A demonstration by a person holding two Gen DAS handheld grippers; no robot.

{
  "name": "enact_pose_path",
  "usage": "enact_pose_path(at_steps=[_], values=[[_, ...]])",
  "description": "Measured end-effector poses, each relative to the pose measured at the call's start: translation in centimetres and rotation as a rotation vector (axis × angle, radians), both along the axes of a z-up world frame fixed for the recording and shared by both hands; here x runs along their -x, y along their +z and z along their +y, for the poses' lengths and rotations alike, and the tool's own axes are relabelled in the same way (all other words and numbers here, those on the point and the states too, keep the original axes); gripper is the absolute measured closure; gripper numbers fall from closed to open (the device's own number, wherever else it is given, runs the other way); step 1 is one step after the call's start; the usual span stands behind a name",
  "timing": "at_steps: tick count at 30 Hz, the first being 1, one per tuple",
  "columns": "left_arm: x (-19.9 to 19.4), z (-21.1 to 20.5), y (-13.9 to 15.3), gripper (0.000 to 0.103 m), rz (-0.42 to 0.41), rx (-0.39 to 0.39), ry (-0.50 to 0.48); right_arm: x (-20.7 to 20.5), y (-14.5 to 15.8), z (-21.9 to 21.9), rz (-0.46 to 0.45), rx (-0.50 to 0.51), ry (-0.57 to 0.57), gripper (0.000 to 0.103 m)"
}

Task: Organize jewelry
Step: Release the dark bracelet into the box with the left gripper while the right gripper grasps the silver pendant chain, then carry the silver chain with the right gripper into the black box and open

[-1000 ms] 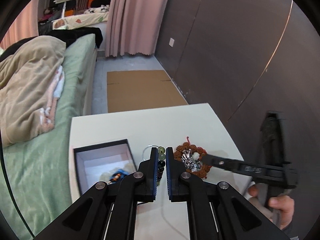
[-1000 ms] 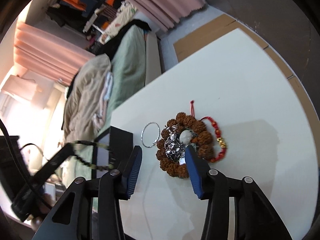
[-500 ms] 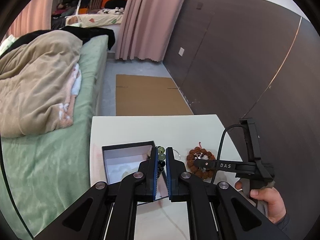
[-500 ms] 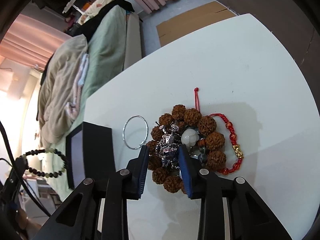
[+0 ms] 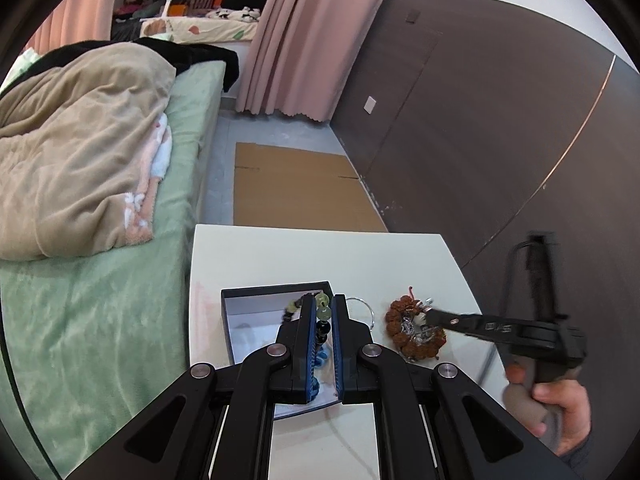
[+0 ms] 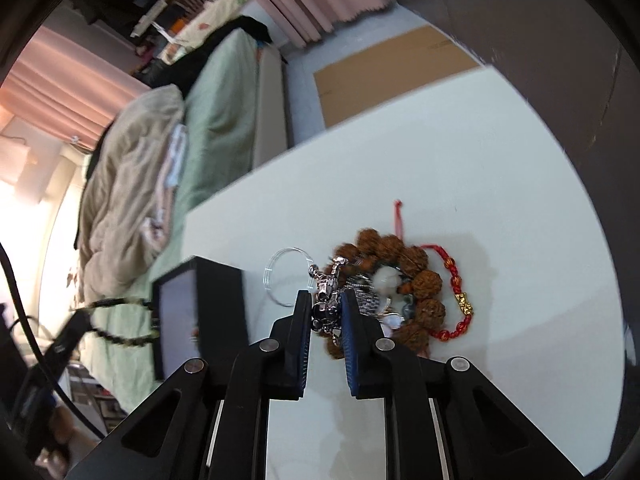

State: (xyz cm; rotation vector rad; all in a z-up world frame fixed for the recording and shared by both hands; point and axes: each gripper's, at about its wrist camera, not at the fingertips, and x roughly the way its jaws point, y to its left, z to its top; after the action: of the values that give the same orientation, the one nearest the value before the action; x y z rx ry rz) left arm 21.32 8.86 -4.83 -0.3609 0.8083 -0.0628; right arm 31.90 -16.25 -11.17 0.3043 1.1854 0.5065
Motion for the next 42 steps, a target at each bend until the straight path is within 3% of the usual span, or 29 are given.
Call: enact_pose_path(at_steps=[12, 16, 20, 21, 23, 25, 27, 42], values=[[-0.8, 0.4, -1.6, 0.096, 0.025, 0.063, -0.009, 2.9, 11.2, 0.8, -0.212, -0.06, 0.049, 0.087], [-1.2, 0.9, -2.5, 0.095, 0.086, 0.102, -0.006, 3.8, 14.5, 1.9, -0.276, -0.073, 0.073, 0.087], [-0.9, 1.4, -2.3, 0.094, 0.108, 0.092, 0.002, 4.9, 16.9, 3.2, -0.328, -0.086, 0.097, 0.087], [-0.7, 1.4, -2.2, 0.09, 0.109, 0.086, -0.001, 5.1, 17.5, 3.6, -0.34, -0.089, 0.103, 0.087], [-0.2, 1.7, -1.9, 0.071, 0.102, 0.078, 0.004, 5.3, 18.5, 4.3, -0.362, -0.097, 0.117, 0.087], [0.4, 2.2, -1.4, 0.04, 0.079, 0.075, 0.023, 5.7, 19.2, 5.1, -0.374, -0.104, 0.126, 0.087], [1.2, 2.7, -0.8, 0.031, 0.047, 0.069, 0.044, 5.9, 20.3, 5.9, -0.398, -0.112, 0.141, 0.087], [4.5, 6.8, 2.4, 0.03, -0.019, 0.047, 0.132, 8.9, 27.8, 10.7, -0.551, -0.172, 0.228, 0.087]])
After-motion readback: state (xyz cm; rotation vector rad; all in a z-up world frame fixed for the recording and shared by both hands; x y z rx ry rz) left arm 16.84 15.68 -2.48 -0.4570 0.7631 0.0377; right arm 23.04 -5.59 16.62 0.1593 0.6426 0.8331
